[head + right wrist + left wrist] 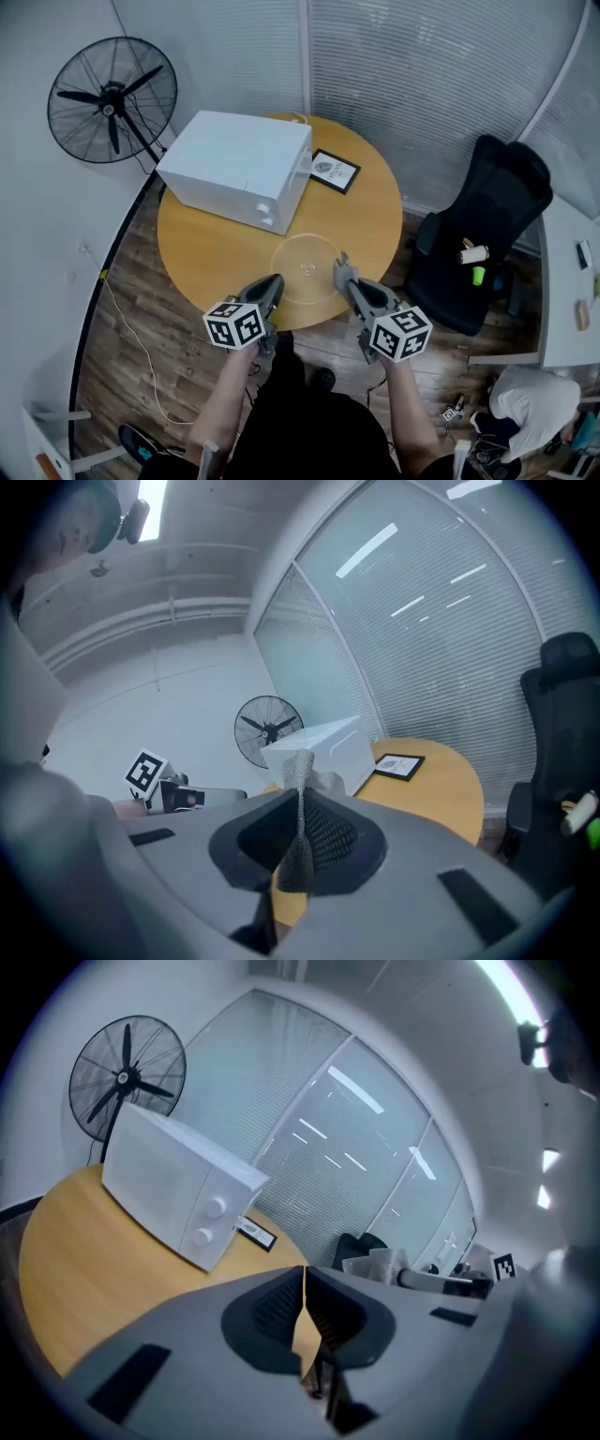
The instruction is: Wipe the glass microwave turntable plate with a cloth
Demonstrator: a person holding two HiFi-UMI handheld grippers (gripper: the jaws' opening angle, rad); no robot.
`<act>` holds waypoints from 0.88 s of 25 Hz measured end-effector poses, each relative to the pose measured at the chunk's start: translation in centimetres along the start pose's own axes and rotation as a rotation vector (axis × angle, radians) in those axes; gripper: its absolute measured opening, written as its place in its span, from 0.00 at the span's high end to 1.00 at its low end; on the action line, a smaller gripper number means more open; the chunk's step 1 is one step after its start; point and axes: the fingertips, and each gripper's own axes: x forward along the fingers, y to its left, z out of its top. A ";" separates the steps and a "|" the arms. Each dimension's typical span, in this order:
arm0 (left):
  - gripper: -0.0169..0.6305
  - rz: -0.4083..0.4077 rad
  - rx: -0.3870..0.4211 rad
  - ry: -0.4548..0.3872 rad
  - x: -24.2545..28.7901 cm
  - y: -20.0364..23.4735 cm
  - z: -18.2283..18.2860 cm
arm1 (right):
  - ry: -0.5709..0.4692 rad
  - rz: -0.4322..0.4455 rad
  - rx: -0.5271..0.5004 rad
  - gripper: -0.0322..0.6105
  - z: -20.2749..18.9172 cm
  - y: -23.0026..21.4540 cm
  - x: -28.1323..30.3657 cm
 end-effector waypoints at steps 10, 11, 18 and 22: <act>0.98 -0.037 0.219 -0.138 -5.0 -7.5 5.3 | -0.148 0.035 -0.138 0.91 5.8 4.0 -4.2; 0.98 -0.038 0.234 -0.149 -5.4 -8.1 5.7 | -0.161 0.038 -0.146 0.91 6.1 4.3 -4.5; 0.98 -0.053 0.283 -0.175 -6.8 -10.2 6.1 | -0.194 0.064 -0.190 0.92 6.6 6.2 -6.2; 0.98 -0.068 0.251 -0.175 -7.2 -10.2 5.6 | -0.196 0.059 -0.191 0.92 6.3 6.8 -6.6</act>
